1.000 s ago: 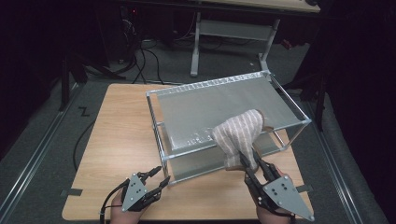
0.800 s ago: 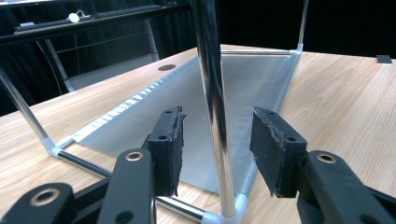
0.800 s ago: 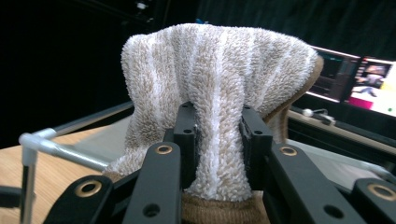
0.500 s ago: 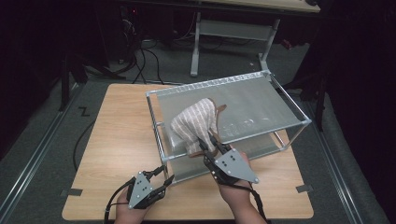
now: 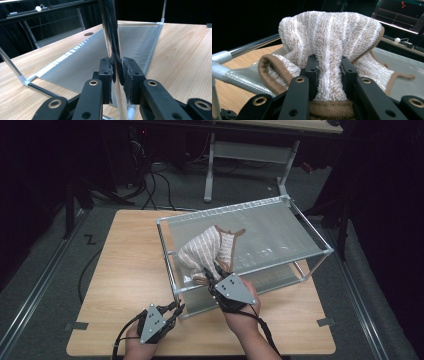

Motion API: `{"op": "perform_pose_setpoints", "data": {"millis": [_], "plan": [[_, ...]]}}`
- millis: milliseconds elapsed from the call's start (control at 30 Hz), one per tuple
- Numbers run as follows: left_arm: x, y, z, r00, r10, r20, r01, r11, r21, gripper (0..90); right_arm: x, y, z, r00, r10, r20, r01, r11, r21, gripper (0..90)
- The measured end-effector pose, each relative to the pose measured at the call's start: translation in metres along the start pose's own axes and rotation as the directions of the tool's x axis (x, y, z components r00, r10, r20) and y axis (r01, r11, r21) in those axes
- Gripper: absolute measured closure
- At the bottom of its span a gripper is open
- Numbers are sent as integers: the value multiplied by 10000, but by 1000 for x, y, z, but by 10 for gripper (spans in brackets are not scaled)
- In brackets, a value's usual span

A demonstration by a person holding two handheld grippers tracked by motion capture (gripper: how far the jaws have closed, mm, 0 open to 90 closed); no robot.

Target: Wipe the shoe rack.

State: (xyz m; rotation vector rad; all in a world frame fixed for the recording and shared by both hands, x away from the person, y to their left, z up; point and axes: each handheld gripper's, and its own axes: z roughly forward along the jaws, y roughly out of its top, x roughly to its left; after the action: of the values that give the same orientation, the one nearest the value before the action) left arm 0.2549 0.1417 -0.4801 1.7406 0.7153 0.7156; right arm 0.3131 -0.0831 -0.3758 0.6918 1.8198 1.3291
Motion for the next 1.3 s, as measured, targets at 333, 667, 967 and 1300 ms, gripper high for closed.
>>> {"op": "perform_pose_setpoints", "data": {"millis": [333, 667, 967, 1300], "plan": [[-6, 0, -2, 9989, 324, 348, -322, 9995, -65, 776, 0, -5, -17, 10000, -1, 19, 1, 10000, -27, 739], [-12, 3, -5, 9943, 875, 617, -862, 9960, -227, 774, 6, 2, -32, 9973, 646, 348, -616, 9947, -818, 709], [-7, 1, -13, 9939, 943, 567, -939, 9955, -104, 773, 34, 3, -24, 9971, 651, -383, -679, 9949, -751, 643], [-6, 1, -16, 9958, 740, 547, -751, 9970, 183, 772, 38, 9, -22, 9963, 842, 171, -799, 9812, -1758, 538]]}}
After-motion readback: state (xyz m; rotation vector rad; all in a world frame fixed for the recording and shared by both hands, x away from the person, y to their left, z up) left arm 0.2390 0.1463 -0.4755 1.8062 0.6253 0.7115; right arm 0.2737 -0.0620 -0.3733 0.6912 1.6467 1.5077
